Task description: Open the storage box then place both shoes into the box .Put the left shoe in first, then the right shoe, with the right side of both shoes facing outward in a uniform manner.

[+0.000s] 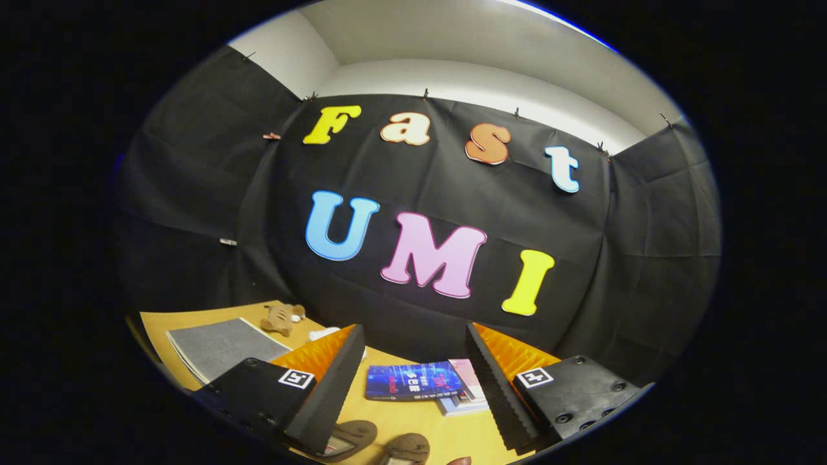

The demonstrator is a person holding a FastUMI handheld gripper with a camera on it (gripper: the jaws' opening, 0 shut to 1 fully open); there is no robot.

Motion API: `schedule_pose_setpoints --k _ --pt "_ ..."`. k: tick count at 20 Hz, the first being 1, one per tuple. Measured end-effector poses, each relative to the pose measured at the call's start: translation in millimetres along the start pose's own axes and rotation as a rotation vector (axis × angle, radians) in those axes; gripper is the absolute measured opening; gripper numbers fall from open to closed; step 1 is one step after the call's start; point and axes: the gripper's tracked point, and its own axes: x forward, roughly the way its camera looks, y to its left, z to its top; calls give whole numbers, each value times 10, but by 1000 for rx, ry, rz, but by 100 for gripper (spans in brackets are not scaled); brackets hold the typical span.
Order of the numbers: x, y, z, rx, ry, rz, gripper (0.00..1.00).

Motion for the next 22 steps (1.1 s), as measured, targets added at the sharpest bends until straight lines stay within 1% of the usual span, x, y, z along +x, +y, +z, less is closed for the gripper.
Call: schedule_pose_setpoints --k 3,6,19,21,22 --pt "14 -82 -114 17 51 -46 97" --pt "16 -114 -161 41 72 -59 97" --pt "13 -37 -156 14 78 -46 97" --pt "22 22 -156 27 78 -20 97" --pt "37 134 -142 51 78 30 97"
